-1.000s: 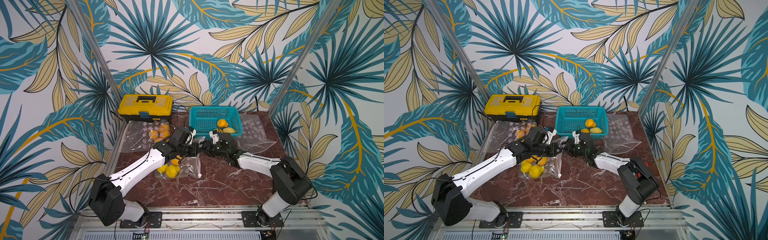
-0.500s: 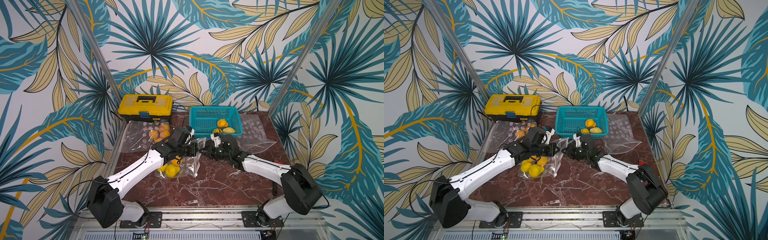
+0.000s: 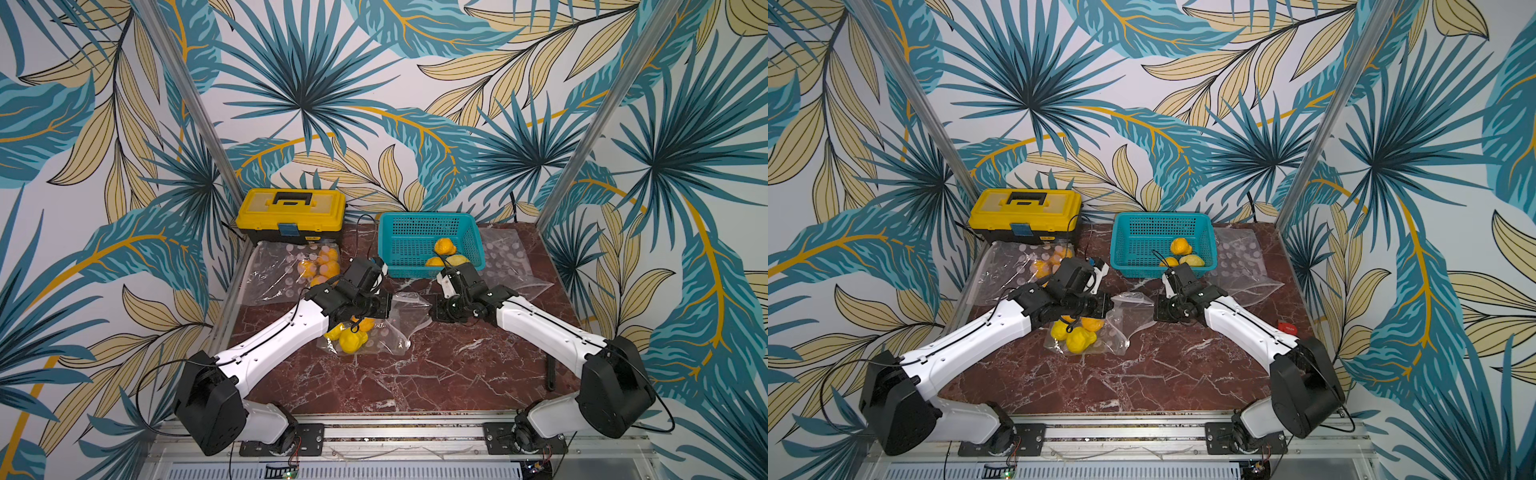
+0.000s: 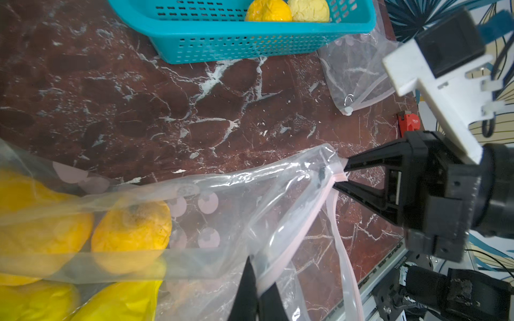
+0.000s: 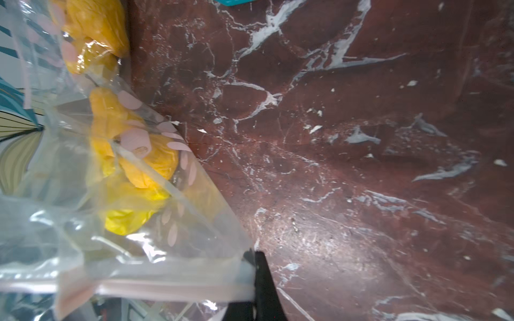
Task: Open the zip-top bag and take out the pear
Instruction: Open the zipper of the food storage bag at the center of the board.
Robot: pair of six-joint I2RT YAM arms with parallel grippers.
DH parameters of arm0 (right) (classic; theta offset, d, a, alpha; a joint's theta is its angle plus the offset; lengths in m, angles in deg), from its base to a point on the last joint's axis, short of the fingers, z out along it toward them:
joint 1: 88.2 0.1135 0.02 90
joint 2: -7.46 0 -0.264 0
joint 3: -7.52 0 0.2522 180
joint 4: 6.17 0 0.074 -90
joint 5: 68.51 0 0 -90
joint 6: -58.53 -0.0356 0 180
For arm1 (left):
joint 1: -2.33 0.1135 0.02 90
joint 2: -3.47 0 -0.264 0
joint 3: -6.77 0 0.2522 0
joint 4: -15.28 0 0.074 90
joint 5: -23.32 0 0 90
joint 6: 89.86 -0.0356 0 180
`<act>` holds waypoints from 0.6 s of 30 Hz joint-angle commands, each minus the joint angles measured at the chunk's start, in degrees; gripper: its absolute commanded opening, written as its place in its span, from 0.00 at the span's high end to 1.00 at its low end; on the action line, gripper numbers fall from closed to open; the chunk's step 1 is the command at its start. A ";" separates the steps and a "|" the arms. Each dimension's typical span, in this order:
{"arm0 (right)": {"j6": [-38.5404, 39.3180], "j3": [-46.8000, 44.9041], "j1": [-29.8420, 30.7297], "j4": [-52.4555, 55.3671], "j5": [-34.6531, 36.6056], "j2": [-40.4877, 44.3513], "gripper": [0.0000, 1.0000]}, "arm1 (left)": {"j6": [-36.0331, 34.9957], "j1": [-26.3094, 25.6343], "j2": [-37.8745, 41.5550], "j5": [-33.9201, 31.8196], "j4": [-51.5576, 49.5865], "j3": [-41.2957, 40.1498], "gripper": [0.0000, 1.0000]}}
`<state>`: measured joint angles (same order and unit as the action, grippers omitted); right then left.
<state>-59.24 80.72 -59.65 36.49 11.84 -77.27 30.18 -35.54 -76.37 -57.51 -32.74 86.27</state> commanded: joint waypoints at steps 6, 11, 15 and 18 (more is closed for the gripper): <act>5.32 1.41 -1.49 13.07 13.95 -4.06 0.93 | 1.33 0.83 -2.15 -1.87 -1.60 1.15 1.00; 2.09 3.22 -1.49 12.99 11.25 2.51 0.76 | 1.07 0.27 -3.67 -1.35 -1.60 3.11 1.00; -2.18 3.90 -1.53 12.39 6.21 7.89 0.55 | 0.98 -0.21 -3.97 -1.01 -1.03 4.19 1.00; -4.99 4.36 -0.91 10.78 2.20 11.01 0.54 | 1.55 -0.63 -3.92 -0.48 -0.74 4.81 1.00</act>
<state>-60.29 84.04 -60.89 46.72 17.26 -68.53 31.29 -35.91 -80.24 -57.36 -33.33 89.44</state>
